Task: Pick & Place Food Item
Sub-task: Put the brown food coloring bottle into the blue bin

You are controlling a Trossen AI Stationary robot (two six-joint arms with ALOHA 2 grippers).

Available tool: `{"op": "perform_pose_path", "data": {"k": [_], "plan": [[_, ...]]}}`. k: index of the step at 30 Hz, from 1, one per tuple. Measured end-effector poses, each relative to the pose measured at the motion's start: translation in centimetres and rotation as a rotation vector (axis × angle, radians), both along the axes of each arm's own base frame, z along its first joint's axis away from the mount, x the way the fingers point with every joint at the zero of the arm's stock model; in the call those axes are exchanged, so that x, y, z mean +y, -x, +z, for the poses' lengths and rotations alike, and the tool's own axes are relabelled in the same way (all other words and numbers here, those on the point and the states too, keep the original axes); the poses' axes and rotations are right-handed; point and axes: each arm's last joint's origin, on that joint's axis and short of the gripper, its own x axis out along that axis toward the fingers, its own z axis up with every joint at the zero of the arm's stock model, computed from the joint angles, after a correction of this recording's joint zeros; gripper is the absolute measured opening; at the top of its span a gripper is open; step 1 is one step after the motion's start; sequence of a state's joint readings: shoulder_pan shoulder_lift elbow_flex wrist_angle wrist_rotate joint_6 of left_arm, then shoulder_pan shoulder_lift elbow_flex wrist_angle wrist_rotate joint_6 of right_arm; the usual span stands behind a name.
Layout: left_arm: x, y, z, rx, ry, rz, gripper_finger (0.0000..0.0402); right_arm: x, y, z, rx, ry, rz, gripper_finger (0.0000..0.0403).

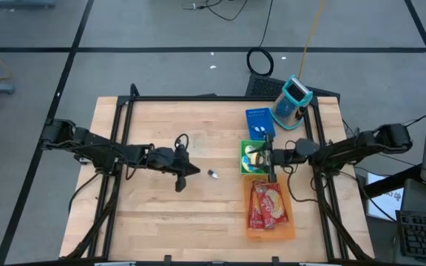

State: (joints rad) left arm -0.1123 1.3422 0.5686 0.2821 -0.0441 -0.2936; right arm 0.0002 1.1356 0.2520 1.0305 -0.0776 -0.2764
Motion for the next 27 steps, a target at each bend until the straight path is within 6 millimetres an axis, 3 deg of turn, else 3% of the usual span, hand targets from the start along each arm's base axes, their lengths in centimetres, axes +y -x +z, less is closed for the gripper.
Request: {"op": "perform_pose_path", "data": {"k": [5,13,19,23,27], "plan": [[0.1,0.0,-0.1,0.009,-0.015,0.033,0.0011,1.1,-2.4,0.5,0.141,-0.084,0.032,0.0194],[0.3,-0.1,0.2,-0.031,-0.044,0.082,0.0041,2.8,-9.8,1.4,0.601,-0.280,-0.230,0.0194],[0.6,-0.1,0.3,-0.036,-0.104,0.152,0.0037,3.7,-14.8,-0.5,0.753,-0.288,-0.266,0.0194],[0.6,-0.1,0.3,-0.036,-0.104,0.161,0.0036,3.7,-16.5,-2.0,0.821,-0.296,-0.303,0.0194],[0.6,-0.1,0.3,-0.036,-0.104,0.161,0.0035,3.4,-16.7,-3.2,0.866,-0.270,-0.394,0.0194]]}}
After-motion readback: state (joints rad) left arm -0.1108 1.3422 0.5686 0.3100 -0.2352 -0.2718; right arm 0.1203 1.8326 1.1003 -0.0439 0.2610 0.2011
